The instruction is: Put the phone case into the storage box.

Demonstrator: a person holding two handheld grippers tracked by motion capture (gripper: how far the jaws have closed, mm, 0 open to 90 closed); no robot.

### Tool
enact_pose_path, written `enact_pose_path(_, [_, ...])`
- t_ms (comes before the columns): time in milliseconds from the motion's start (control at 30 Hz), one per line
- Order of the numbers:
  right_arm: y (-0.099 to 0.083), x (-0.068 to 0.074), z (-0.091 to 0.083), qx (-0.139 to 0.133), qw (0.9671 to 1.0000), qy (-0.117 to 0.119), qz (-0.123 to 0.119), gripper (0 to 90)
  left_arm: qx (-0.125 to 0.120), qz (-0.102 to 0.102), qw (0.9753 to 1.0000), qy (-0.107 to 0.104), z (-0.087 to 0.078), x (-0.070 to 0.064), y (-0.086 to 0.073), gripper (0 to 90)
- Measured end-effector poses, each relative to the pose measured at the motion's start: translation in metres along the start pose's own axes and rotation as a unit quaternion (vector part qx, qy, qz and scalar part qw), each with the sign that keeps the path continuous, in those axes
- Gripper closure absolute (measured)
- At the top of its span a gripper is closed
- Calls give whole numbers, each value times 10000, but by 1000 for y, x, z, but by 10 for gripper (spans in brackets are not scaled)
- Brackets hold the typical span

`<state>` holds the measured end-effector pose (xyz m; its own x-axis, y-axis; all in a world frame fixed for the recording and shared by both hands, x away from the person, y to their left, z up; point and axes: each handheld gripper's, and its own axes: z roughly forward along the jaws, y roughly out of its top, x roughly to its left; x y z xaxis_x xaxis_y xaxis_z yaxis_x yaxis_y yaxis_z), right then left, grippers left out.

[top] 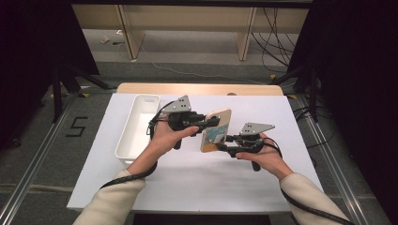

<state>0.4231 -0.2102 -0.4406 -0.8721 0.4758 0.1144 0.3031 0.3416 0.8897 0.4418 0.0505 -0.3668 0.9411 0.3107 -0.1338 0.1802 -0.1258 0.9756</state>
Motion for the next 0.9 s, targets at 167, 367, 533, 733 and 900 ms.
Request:
enact_pose_path(167, [0, -2, 0, 36, 9998, 208, 23, 668, -27, -3, 10000, 87, -1, 2, -1, 790])
enact_pose_path(367, [0, -6, -1, 126, 9983, 546, 145, 747, -64, 5, 9999, 138, -2, 4, -2, 762])
enact_pose_path(533, [0, -6, -2, 95, 9974, 669, 257, 793, -128, 23, 9997, 192, -3, 6, -2, 697])
enact_pose_path(733, [3, -4, -3, 71, 9966, 745, 344, 810, -176, -17, 9993, 316, -3, 6, -2, 584])
enact_pose_path(900, [4, -1, -2, 96, 9969, 690, 356, 813, -170, -220, 9985, 478, 0, 6, -3, 458])
